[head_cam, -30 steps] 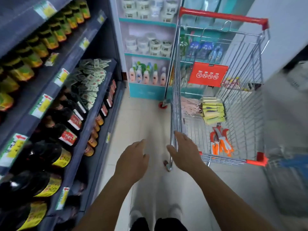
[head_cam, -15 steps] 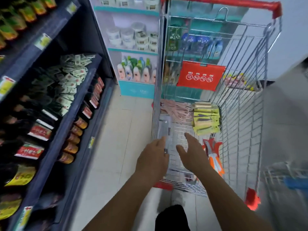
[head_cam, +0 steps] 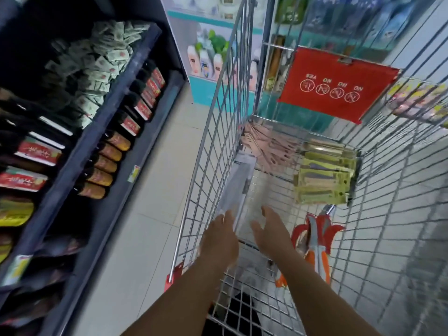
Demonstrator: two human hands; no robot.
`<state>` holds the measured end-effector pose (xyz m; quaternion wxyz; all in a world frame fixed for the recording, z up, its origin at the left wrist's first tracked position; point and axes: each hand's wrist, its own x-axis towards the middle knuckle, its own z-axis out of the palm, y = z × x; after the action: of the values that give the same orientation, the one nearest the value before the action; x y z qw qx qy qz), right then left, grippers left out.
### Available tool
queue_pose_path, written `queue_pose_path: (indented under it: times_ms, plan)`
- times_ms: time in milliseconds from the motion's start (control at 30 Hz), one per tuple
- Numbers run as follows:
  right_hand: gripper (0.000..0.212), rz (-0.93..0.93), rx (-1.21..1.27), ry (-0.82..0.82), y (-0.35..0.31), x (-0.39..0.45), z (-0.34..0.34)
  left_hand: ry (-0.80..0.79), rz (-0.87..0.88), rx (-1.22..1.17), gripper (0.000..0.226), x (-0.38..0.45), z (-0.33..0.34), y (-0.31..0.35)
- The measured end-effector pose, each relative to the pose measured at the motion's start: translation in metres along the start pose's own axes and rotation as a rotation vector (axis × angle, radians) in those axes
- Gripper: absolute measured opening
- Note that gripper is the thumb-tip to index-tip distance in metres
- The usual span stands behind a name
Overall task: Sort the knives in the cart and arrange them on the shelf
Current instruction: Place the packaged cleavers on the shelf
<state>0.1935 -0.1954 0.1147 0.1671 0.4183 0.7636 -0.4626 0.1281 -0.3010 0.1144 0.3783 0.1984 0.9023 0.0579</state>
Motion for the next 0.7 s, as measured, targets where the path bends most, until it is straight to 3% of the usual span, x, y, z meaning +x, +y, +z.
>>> queue_pose_path:
  times_ms: [200,333,500,600,700]
  plan:
    - [0.058,0.063,0.019,-0.180,0.023,0.035,0.037,-0.026,-0.101,0.024,0.069,0.036,0.041,-0.014]
    - [0.052,0.094,0.086,-0.217,0.032,0.048,0.059,0.002,-0.115,0.056,0.077,0.042,0.059,-0.022]
    - [0.023,0.164,0.231,-0.123,0.027,0.062,0.079,0.068,-0.093,-0.105,0.065,0.041,0.065,-0.020]
    - [0.030,0.309,0.380,0.039,0.028,0.069,0.086,0.005,-0.083,-0.266,0.052,0.043,0.068,-0.018]
    - [0.023,0.332,0.463,0.127,0.037,0.068,0.081,-0.036,-0.048,-0.268,0.056,0.046,0.070,-0.020]
